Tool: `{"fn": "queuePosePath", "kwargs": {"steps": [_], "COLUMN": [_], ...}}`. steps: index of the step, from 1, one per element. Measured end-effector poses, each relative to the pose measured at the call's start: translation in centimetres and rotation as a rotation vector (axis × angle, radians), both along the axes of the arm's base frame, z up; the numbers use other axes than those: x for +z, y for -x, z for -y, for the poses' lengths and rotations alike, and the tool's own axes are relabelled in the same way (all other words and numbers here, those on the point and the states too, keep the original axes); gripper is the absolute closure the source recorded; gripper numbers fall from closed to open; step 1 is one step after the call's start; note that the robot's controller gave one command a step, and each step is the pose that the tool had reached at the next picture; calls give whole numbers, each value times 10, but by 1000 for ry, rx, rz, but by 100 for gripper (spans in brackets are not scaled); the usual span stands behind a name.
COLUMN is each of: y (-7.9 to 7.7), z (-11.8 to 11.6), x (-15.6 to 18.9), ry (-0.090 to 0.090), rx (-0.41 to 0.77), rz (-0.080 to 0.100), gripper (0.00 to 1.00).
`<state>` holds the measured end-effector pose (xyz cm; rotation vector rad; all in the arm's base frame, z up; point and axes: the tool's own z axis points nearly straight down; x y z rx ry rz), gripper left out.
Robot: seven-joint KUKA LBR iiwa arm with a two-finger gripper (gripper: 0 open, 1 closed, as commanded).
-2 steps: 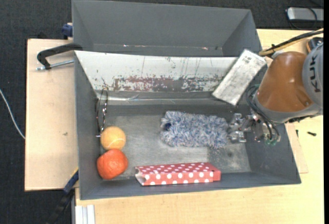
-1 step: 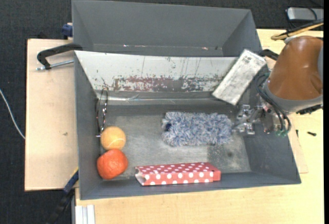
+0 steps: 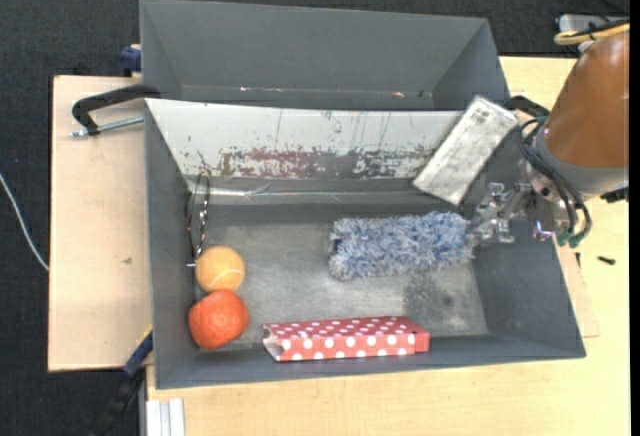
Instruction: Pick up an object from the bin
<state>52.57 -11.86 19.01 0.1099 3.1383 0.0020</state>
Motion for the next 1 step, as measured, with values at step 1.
{"fn": "queuePosePath", "kwargs": {"steps": [1], "y": [2], "z": [4], "x": [48], "ry": [2], "rx": [21], "rz": [5], "gripper": [100]}}
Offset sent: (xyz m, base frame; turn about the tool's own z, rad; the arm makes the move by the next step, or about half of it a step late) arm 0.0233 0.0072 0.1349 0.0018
